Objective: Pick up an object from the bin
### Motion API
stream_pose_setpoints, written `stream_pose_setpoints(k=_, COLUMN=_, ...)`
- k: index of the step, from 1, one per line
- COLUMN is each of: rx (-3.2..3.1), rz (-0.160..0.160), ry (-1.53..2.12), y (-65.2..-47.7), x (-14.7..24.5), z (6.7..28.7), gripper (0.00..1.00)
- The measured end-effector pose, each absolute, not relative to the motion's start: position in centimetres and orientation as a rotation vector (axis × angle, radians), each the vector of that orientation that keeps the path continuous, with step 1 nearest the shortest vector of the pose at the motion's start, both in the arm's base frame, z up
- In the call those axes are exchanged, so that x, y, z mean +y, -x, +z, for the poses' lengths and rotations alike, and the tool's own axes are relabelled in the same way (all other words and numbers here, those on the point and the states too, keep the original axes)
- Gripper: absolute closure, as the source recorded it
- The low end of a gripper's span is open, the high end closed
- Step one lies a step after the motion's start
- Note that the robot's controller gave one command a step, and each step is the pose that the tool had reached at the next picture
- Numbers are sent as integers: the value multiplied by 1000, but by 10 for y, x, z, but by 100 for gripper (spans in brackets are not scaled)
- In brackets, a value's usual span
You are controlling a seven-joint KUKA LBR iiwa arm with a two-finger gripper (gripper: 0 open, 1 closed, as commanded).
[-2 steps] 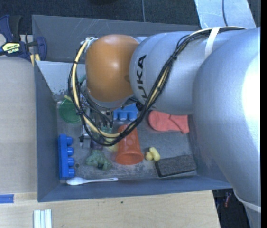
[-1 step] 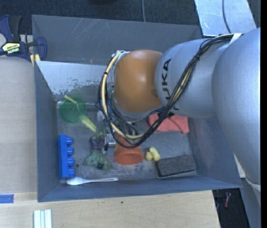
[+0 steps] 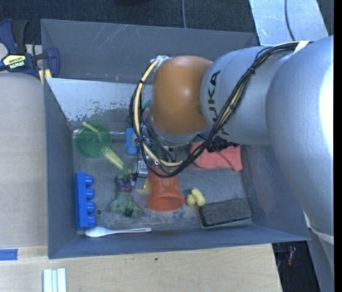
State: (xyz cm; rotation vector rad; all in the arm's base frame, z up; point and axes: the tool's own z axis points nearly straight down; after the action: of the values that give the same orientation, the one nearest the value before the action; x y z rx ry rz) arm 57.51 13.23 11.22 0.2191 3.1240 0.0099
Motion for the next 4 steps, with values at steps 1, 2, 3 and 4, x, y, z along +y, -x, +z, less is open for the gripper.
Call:
stream_pose_setpoints(k=1, rx=3129, rz=4, ry=-195, y=-552, x=76, z=85, gripper=0)
stream_pose_setpoints(k=2, rx=3128, rz=1, ry=-245, y=-532, x=49, z=80, gripper=0)
stream_pose_setpoints(k=3, rx=3076, rz=3, ry=-609, y=-549, x=34, z=127, gripper=0)
stream_pose_setpoints(k=4, rx=3074, rz=6, ry=-623, y=-550, x=-18, z=111, gripper=0)
